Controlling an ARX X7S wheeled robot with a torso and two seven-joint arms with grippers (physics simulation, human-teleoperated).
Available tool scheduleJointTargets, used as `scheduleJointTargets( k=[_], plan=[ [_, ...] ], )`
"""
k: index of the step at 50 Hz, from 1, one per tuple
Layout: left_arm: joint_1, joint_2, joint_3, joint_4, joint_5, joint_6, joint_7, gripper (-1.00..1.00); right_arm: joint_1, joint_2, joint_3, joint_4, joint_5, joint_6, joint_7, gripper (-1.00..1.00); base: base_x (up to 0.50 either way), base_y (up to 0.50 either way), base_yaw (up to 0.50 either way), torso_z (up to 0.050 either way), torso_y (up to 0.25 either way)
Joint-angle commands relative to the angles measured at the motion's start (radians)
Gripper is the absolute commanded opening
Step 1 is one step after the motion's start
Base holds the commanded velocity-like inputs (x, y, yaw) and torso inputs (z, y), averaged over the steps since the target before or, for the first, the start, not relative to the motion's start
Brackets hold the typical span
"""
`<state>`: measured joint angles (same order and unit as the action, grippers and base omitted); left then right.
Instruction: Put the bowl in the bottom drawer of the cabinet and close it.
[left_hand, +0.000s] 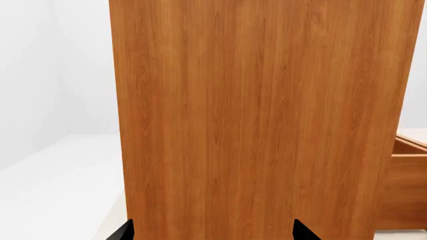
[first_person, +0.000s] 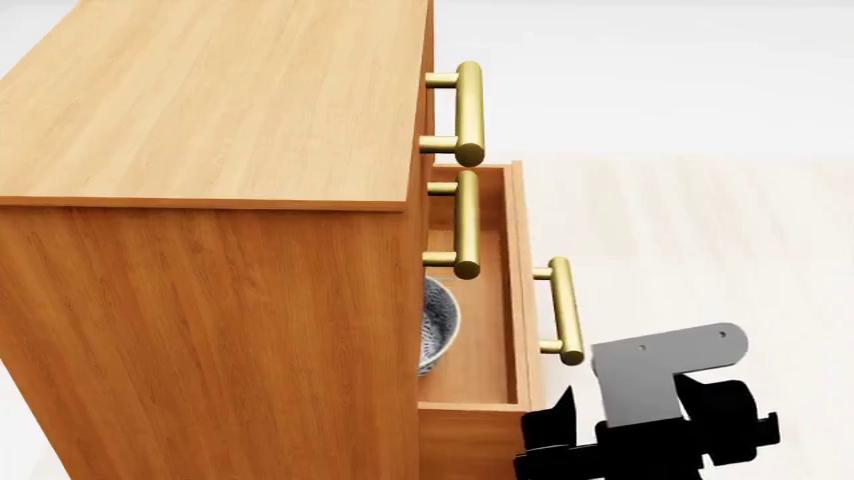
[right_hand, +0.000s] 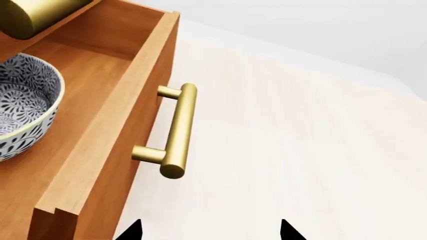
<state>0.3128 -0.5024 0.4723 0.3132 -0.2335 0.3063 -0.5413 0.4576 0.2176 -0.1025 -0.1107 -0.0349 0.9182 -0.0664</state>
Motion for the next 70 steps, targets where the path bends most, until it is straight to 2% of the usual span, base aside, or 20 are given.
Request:
scheduleJointTargets(
  k=[1, 70],
  plan=[
    [-0.004, 0.001, 0.001, -0.009, -0.003, 0.006, 0.002, 1.00, -0.007, -0.012, -0.017, 0.019, 0.014, -0.008, -0.005, 1.00, 0.00, 0.00, 0.00, 0.000, 0.000],
    [-0.006, -0.005, 0.008, -0.008, -0.006, 0.011, -0.005, 1.00, 0.036, -0.043, -0.103, 0.001, 0.048, 0.023, 0.012, 1.00, 0.00, 0.00, 0.00, 0.000, 0.000]
  ],
)
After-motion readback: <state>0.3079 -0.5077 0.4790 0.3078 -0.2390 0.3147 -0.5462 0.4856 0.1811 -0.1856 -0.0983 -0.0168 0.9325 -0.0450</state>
